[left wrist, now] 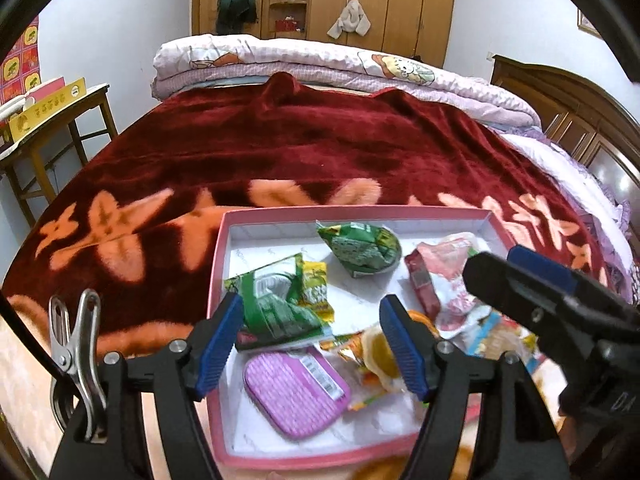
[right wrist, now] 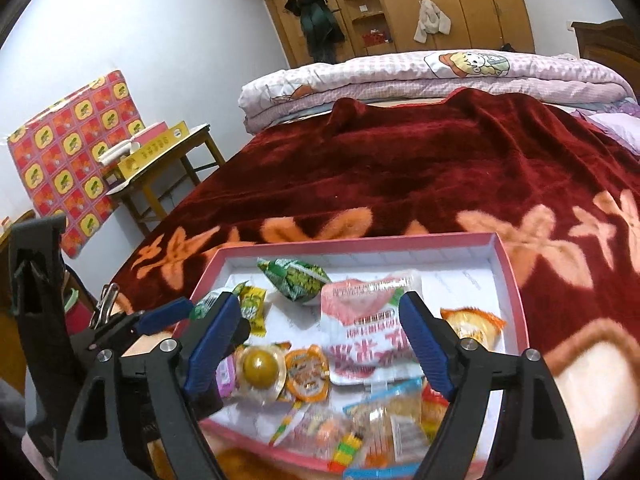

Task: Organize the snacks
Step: 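Lift both open tools away from the box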

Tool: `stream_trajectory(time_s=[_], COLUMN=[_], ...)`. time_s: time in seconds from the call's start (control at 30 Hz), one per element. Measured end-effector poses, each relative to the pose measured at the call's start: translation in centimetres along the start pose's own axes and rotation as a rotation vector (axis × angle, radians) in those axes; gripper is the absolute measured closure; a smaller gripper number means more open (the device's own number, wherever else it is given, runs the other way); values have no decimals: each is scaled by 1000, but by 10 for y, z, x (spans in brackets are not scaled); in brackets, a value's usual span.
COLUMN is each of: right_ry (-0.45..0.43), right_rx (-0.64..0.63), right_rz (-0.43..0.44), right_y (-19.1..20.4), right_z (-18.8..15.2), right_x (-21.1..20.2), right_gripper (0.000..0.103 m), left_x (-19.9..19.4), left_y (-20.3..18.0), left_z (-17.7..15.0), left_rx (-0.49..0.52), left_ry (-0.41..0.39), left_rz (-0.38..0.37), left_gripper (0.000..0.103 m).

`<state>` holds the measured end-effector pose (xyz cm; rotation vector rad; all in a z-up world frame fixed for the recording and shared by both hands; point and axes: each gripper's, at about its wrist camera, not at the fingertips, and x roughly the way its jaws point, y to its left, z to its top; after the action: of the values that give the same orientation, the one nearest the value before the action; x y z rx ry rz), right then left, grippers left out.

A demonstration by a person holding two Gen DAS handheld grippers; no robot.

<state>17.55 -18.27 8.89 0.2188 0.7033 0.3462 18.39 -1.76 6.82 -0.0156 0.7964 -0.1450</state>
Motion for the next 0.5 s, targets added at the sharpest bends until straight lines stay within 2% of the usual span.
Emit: stream_trajectory(time_s=[0.5], right_ry=[-39], right_rx=[33], right_rz=[-18], right_y=[3], right_z=[-29], right_x=[-46], right_gripper=[19], left_x=[-46], left_y=[-13], left_z=[-24], left_rx=[12], left_ry=[-21], left_rz=[-11], left_gripper=[29])
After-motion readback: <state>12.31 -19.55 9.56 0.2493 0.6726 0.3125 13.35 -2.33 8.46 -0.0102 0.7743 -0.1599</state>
